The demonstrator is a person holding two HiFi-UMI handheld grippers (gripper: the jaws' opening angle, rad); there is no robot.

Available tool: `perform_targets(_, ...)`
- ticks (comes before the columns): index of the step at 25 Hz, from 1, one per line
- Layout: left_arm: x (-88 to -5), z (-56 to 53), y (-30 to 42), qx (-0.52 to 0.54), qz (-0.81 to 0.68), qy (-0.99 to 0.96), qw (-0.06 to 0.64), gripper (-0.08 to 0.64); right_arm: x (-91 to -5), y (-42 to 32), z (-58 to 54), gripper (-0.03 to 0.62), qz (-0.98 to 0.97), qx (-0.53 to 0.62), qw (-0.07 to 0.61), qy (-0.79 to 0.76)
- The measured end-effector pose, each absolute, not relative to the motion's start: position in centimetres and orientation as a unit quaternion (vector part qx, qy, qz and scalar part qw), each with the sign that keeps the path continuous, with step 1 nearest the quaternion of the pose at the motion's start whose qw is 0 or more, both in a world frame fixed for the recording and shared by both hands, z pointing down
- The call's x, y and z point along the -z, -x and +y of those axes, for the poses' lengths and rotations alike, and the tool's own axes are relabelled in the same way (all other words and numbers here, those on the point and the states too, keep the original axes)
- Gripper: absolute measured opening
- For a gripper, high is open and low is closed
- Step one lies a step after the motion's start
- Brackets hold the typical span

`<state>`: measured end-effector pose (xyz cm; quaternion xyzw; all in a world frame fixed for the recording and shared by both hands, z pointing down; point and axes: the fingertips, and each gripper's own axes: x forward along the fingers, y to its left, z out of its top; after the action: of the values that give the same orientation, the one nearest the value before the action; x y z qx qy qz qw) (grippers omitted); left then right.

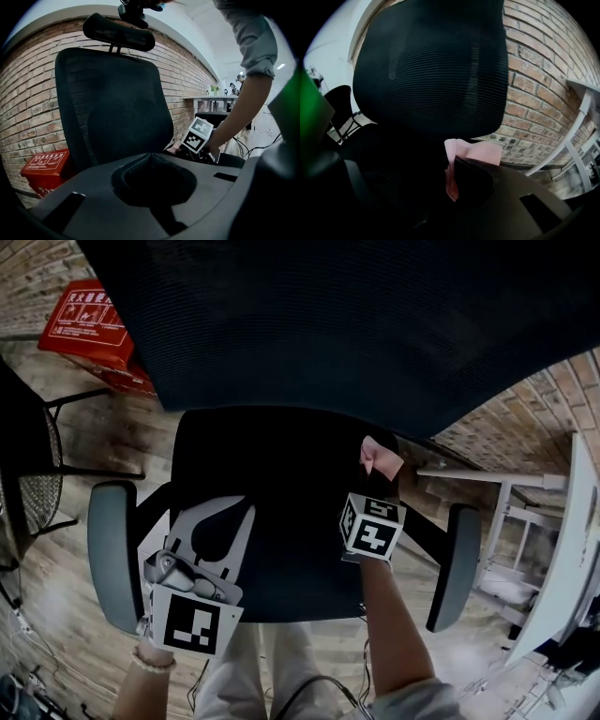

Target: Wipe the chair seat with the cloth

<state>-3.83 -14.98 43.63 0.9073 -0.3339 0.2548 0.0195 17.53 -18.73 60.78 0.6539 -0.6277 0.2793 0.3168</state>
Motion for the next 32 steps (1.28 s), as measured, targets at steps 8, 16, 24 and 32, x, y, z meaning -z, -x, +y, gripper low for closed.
perform_targets(8, -43.5, -13.6, 5.0, -0.256, -0.356, -0.898, 0.037, 0.018, -60.8, -12.3, -20.4, 0.055, -0.694, -0.256, 0.327, -0.588)
perform_targets(16, -42.3, -11.9, 7.3, -0.259, -0.382, -0.887, 0.034, 0.018, -61.2, -5.1, -21.3, 0.055, -0.763, -0.225, 0.341, -0.500)
perform_targets(24, -40.5, -10.3, 10.1, -0.252, -0.413, -0.874, 0.034, 0.018, -60.4, 4.6, -21.2, 0.055, -0.830, -0.182, 0.347, -0.398)
perform_targets(32, -39.4, -9.3, 13.0, -0.243, -0.442, -0.863, 0.042, 0.018, -58.6, 13.1, -21.0, 0.055, -0.875, -0.160, 0.324, -0.321)
